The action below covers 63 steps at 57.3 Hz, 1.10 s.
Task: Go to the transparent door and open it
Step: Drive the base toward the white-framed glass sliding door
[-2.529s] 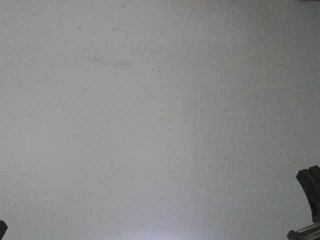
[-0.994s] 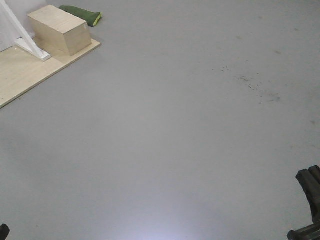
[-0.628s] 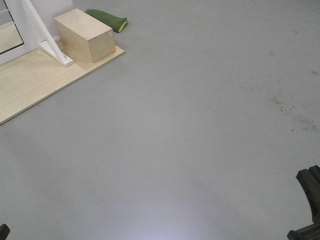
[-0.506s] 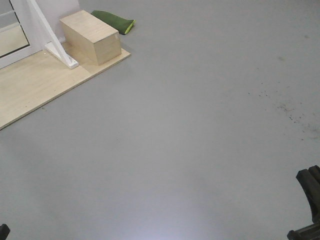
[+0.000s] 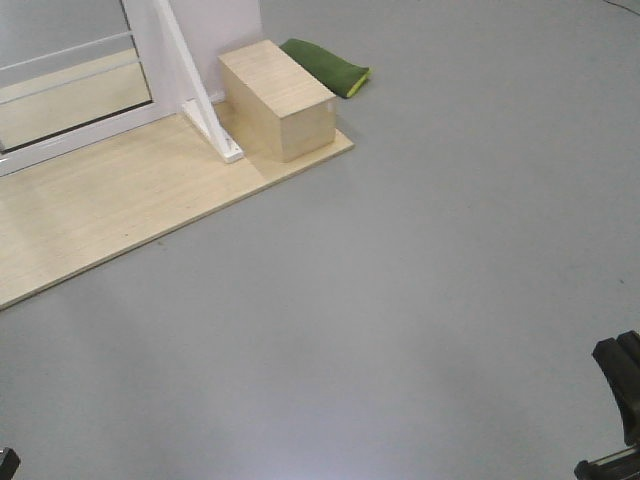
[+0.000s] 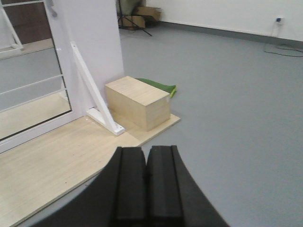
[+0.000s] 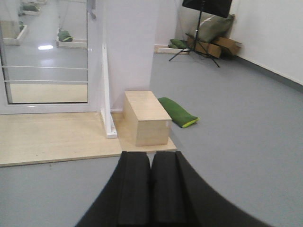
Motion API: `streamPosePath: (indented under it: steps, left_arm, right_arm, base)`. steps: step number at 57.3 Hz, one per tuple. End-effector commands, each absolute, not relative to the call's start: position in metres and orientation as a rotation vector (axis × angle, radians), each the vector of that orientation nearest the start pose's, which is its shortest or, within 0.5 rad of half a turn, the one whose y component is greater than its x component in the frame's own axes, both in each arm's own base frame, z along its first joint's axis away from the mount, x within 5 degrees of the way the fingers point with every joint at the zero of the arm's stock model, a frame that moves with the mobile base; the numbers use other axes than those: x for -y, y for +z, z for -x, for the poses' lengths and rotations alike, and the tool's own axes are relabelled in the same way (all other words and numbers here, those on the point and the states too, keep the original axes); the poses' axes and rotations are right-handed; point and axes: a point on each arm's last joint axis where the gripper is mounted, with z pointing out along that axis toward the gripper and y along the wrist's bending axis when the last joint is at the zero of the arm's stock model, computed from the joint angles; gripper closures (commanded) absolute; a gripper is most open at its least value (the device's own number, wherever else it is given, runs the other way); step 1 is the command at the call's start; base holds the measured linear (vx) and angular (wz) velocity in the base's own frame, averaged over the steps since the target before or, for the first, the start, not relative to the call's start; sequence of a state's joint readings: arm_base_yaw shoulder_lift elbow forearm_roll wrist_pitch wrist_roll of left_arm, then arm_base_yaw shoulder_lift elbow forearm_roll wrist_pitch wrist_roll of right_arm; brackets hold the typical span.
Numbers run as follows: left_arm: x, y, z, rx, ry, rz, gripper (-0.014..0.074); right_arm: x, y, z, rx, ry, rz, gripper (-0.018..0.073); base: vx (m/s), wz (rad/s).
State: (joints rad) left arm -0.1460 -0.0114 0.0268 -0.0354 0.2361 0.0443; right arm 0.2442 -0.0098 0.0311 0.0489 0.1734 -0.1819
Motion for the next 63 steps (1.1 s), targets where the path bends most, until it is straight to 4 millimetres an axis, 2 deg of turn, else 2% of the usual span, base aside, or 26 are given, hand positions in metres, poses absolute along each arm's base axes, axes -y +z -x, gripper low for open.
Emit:
streamPosePath:
  steps: [1, 20, 63]
  left_arm:
    - [0.0091, 0.1826, -0.0556, -1.667, -0.120, -0.131, 0.0596]
    - [0.0091, 0.1826, -0.0556, -1.667, -0.120, -0.131, 0.0596]
    - [0.0091, 0.1826, -0.0556, -1.667, -0.120, -0.131, 0.0596]
  right_arm:
    - [-0.0137, 0.1911, -0.0548, -1.568, 0.077, 0.306, 0.0559]
    - [-0.0139, 0.1911, -0.0547, -1.567, 0.080, 0.309, 0.0559]
    - [-0.0139, 0.1911, -0.0547, -1.567, 0.080, 0.309, 0.0559]
  base:
    - [0.52, 0.54]
    - [0.52, 0.45]
    - [0.51, 0.26]
